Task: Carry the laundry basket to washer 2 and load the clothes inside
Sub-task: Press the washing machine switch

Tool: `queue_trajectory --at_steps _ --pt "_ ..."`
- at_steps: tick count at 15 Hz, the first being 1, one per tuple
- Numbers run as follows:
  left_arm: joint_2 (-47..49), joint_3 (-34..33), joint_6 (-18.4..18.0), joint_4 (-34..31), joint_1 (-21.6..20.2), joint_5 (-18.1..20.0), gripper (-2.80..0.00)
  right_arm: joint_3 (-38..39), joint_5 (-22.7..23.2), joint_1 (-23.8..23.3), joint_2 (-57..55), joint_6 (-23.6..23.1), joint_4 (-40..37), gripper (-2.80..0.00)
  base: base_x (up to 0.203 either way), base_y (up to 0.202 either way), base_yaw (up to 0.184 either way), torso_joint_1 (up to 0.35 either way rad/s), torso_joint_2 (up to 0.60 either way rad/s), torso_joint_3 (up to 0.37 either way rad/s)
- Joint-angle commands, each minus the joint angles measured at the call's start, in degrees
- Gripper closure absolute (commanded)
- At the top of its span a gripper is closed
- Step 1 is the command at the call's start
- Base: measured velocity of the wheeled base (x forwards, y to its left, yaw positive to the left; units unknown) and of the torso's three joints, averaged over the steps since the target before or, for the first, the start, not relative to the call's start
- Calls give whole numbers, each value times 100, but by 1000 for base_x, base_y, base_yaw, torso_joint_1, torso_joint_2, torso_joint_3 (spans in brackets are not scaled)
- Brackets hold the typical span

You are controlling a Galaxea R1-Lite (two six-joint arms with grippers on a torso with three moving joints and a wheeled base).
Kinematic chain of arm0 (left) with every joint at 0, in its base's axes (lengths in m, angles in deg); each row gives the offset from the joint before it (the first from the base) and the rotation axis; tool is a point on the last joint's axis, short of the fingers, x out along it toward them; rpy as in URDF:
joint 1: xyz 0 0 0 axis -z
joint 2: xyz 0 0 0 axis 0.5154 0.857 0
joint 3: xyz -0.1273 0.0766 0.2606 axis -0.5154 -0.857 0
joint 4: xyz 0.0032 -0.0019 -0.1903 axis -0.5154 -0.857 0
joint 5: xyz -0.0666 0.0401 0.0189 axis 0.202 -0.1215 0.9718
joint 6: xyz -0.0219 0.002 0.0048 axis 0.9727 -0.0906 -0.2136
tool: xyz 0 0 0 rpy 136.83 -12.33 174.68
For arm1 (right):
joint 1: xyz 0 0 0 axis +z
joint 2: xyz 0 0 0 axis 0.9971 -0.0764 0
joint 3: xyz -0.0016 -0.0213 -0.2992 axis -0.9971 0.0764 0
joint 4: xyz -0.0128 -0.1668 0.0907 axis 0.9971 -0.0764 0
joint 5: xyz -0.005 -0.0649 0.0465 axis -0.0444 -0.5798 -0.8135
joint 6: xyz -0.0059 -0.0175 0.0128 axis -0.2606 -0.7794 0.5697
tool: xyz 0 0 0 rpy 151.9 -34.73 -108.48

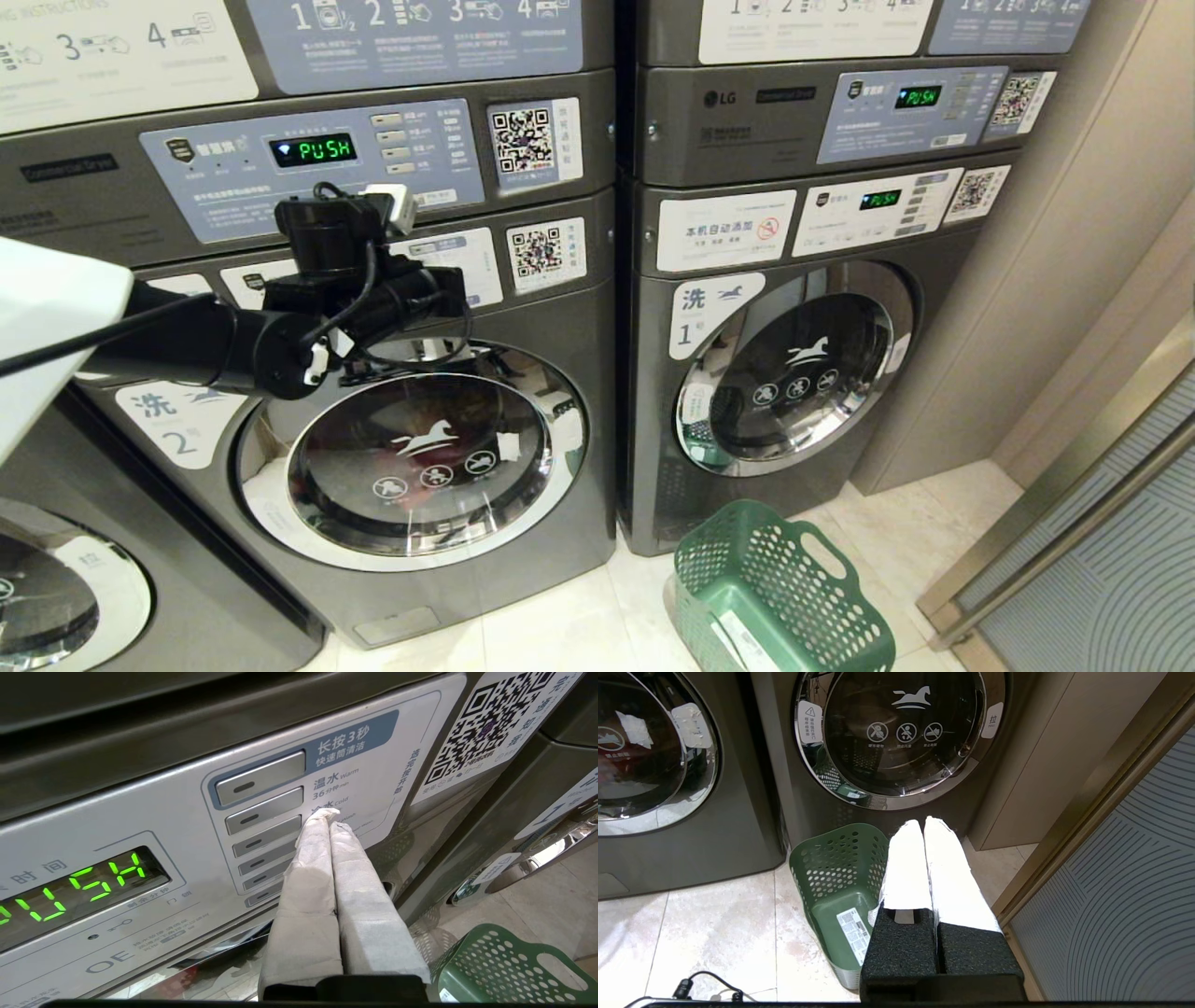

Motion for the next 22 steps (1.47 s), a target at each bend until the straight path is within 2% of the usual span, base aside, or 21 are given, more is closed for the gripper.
queue_trajectory --at_steps 1,15,19,22 --pt "-4 0 1 16 -80 -33 0 0 2 0 -9 -5 -4 0 0 0 0 0 0 0" --pt "-272 -124 3 -28 -137 -13 0 -9 2 5 -9 -5 -13 0 0 0 0 0 0 0" --pt "-528 -915 2 18 -12 49 0 -9 2 0 -9 -5 -13 0 0 0 0 0 0 0" --pt "-774 -1258 16 42 4 64 0 -9 2 0 -9 -5 -13 0 0 0 0 0 0 0"
